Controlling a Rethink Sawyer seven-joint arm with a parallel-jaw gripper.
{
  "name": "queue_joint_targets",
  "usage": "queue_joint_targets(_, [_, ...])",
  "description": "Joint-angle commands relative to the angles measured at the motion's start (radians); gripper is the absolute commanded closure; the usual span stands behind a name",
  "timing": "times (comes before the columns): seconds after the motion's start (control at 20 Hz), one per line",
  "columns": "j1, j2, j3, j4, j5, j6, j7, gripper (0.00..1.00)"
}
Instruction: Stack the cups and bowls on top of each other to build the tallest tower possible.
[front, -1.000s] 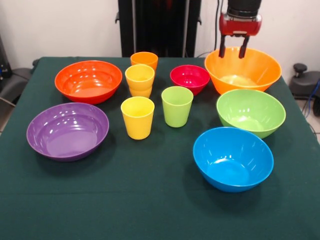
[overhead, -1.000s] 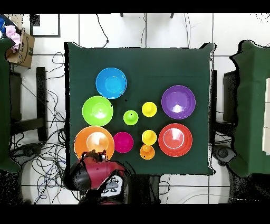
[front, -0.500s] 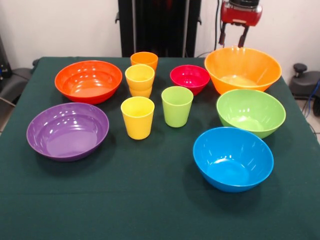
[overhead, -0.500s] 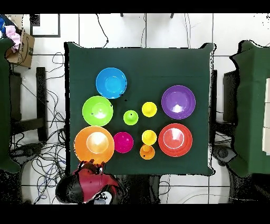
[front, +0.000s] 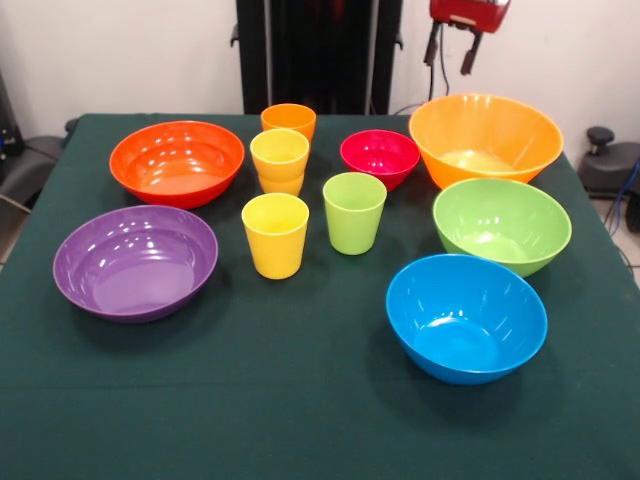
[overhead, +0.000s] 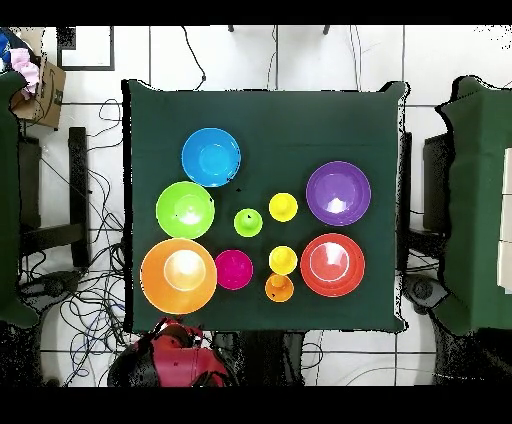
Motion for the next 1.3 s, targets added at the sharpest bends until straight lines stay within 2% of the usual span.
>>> queue_joint_targets(0.05, [-0.046, 0.103, 0.045, 0.007, 0.015, -0.136, 0.22, 0.0])
queue_joint_targets(0.25, [-0.066, 0.146, 0.053, -0.016, 0.034, -0.187, 0.254, 0.0])
queue_joint_targets(0.6, [-0.098, 0.162, 0.055, -0.041, 0.036, -0.204, 0.236, 0.0])
queue_joint_targets(1.3, [-0.147, 0.354, 0.08, -0.115, -0.001, -0.385, 0.241, 0.0])
